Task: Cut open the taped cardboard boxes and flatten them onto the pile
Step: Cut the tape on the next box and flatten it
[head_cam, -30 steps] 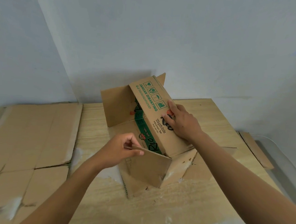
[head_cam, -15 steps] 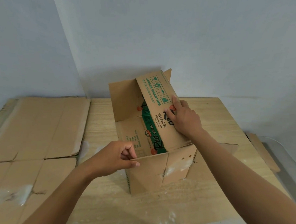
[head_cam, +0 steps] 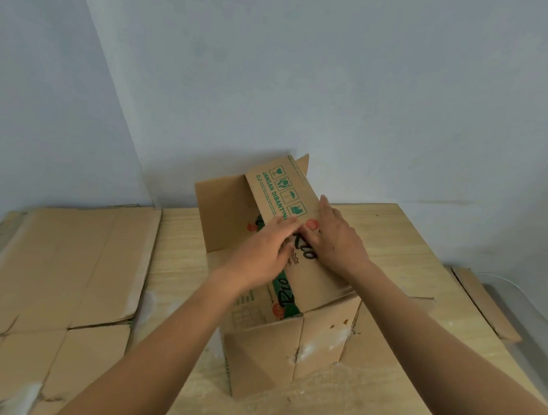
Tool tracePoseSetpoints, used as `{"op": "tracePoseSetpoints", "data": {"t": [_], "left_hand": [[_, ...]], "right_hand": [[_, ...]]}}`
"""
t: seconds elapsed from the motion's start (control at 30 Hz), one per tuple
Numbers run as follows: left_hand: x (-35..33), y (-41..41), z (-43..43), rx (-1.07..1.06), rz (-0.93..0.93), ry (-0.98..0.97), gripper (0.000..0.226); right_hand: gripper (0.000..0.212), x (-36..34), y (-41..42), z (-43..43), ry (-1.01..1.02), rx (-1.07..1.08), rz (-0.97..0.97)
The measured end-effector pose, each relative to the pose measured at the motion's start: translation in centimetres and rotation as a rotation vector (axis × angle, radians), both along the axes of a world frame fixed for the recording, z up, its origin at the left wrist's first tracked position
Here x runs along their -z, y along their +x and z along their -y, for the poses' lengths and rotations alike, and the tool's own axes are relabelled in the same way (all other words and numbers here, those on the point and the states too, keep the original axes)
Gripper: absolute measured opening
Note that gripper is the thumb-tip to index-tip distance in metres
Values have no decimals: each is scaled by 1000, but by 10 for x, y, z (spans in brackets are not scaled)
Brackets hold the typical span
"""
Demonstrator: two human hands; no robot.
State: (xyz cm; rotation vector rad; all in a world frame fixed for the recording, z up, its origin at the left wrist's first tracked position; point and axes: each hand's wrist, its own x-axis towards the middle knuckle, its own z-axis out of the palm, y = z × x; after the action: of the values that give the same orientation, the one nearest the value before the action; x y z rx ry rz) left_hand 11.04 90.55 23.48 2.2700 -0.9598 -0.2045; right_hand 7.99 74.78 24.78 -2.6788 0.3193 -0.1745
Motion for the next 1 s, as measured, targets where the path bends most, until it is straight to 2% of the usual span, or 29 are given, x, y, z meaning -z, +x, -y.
{"op": "tracePoseSetpoints", "data": {"t": [0.07,0.17,0.23,0.4,0.47,0.6,0.7,0.77,0.8,0.83,0.93,1.0], "left_hand": [[7,5,6,2,27,15,48],[7,11,11,-57,158,-28,44],[0,15,16,-100,163,-62,43],[-27,24,37,-286,-36,-104,52],[-42,26,44,-386,-141,-136,57],[-60,34,50,-504,-317,-231,69],[-60,38,44,-516,-361,-259,66],[-61,39,37,-522,-386,-346,58],[-62,40,33,-521,-384,-397,51],[-65,40,27,-523,-369,-425,43],[-67,45,2,-566,-310,-437,25],[-63,48,-19,-596,-314,-398,25]], "right_hand": [[67,-7,0,3,113,8,-7],[34,-18,-2,13,273,19,-52],[26,-23,-2,18,303,-8,-28],[29,-44,-7,18,489,-134,45],[29,-53,-10,14,609,-177,32],[35,-59,-14,7,727,-217,-11],[34,-58,-18,6,857,-193,-1],[39,-52,-20,6,922,-149,-8],[42,-48,-20,6,885,-143,-12],[44,-43,-21,7,749,-162,-19],[55,-19,-22,14,137,-224,-154],[62,-3,-25,13,-29,-253,-290]]}}
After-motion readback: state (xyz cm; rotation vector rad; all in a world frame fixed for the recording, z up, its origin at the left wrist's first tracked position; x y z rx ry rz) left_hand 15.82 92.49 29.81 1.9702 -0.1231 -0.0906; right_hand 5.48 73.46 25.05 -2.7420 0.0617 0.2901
